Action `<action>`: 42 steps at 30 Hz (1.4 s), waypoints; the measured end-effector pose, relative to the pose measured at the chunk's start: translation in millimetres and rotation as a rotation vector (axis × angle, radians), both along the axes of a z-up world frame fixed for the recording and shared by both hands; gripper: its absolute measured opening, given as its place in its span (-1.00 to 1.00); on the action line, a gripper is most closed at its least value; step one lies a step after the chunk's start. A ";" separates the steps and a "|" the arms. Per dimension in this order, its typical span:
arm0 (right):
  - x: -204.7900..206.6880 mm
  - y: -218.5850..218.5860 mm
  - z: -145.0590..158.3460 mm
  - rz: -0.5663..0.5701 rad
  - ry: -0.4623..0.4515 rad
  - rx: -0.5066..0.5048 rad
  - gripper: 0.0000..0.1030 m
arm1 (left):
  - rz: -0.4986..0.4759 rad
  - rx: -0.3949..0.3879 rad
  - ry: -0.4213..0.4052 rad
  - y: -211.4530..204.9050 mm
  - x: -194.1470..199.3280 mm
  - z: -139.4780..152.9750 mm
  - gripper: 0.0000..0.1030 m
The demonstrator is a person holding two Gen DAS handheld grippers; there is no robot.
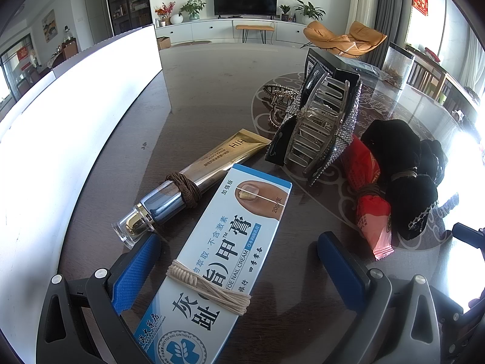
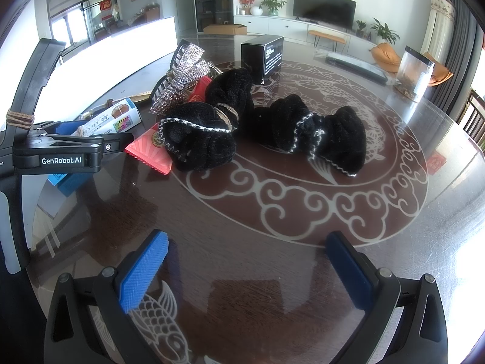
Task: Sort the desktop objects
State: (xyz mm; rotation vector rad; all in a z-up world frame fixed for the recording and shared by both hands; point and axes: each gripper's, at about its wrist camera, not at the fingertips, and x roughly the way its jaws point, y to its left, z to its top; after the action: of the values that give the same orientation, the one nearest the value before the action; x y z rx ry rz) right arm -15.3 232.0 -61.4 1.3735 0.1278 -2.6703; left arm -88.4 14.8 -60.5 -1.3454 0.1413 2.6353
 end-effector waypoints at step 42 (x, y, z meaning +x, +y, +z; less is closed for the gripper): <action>-0.8 -0.3 0.3 -0.001 -0.001 -0.003 1.00 | 0.044 -0.009 -0.065 1.1 9.6 2.3 1.00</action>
State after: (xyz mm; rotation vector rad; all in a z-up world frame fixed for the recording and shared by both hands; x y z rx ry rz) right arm -16.1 231.7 -61.1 1.3744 0.1224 -2.6694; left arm -78.8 16.0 -58.2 -1.4513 0.1163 2.6261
